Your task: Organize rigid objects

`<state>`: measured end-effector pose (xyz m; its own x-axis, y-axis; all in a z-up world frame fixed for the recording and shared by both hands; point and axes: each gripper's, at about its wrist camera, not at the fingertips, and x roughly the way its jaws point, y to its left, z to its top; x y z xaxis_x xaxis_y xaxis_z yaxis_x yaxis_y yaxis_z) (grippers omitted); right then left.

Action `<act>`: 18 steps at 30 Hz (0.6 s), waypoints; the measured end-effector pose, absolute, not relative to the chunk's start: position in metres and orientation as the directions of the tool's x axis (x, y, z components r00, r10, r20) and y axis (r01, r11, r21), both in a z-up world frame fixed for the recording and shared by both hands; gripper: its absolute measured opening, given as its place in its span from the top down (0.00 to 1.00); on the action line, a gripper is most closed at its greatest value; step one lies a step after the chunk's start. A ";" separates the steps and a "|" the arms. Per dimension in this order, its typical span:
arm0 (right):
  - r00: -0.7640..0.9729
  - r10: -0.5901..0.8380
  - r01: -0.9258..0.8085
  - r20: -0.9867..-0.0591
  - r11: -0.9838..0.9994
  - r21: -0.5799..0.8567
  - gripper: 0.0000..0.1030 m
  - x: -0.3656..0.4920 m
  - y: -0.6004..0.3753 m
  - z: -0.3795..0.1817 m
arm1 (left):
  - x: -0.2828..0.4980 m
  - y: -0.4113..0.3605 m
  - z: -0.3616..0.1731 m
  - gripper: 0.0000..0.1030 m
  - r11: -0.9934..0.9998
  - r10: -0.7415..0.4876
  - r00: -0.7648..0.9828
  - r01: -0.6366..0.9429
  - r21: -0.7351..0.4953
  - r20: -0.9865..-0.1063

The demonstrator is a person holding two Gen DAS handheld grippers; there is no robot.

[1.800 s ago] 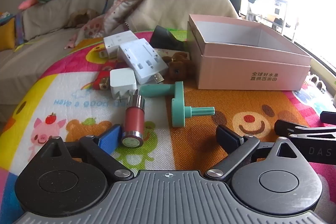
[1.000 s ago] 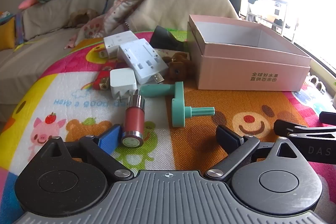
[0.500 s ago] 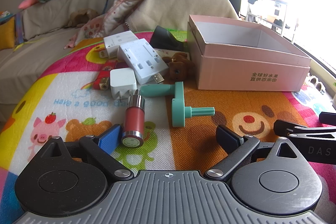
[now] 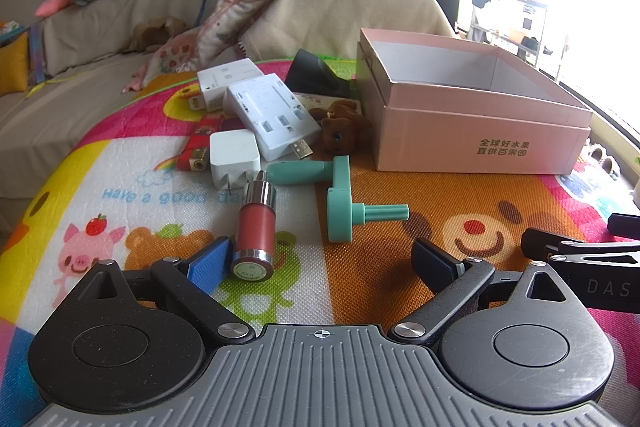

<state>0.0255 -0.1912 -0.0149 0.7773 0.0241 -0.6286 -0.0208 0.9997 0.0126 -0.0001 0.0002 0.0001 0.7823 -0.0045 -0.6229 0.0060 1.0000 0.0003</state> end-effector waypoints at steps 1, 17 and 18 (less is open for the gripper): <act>0.777 0.024 -0.021 -0.629 1.000 0.013 0.00 0.026 -0.191 -0.015 | 0.000 0.000 0.000 0.04 1.000 -0.004 0.782 0.006 0.001 -0.623; 0.776 0.020 -0.022 -0.630 1.000 0.005 0.00 0.026 -0.191 -0.015 | 0.000 0.000 0.000 0.04 1.000 -0.001 0.783 0.006 0.005 -0.622; 0.776 0.022 -0.022 -0.630 1.000 0.007 0.00 0.026 -0.190 -0.015 | 0.000 0.000 0.000 0.04 1.000 -0.001 0.783 0.006 0.005 -0.622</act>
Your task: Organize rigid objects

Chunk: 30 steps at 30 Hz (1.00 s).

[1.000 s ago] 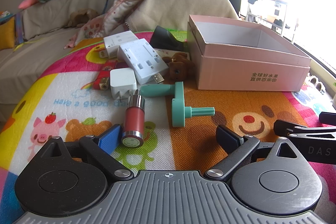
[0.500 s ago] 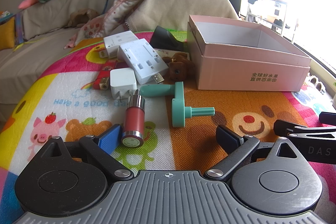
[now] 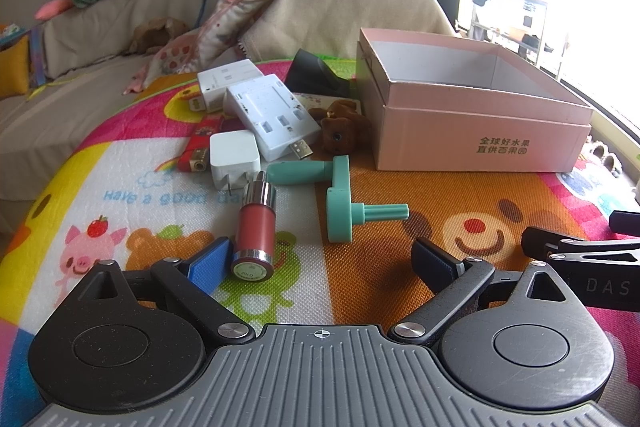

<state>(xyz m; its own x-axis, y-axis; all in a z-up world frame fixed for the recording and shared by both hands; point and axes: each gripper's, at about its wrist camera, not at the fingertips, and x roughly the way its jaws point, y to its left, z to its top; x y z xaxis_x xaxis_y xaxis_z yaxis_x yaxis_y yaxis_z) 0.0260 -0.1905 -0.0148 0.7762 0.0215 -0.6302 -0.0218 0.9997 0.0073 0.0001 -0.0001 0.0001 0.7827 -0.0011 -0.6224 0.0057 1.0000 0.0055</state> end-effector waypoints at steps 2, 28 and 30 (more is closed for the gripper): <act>0.776 0.021 -0.022 -0.630 1.000 0.007 0.00 0.026 -0.190 -0.014 | 0.000 0.000 0.000 0.04 1.000 -0.001 0.783 0.006 0.006 -0.623; 0.713 0.052 -0.051 -0.700 0.998 0.023 0.00 0.036 -0.194 -0.008 | -0.011 0.059 0.024 0.06 0.988 -0.125 0.817 0.048 -0.148 -0.563; 0.711 0.049 -0.054 -0.702 0.998 0.015 0.00 0.036 -0.193 -0.008 | -0.005 0.071 0.027 0.13 0.985 -0.125 0.816 0.032 -0.172 -0.564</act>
<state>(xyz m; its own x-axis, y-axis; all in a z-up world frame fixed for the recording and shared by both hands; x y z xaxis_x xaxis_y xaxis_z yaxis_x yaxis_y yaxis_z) 0.0357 -0.1925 -0.0075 0.7105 0.0487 -0.7020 -0.0539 0.9984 0.0147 -0.0046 0.0710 0.0274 0.8165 -0.1246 -0.5638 0.0317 0.9846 -0.1718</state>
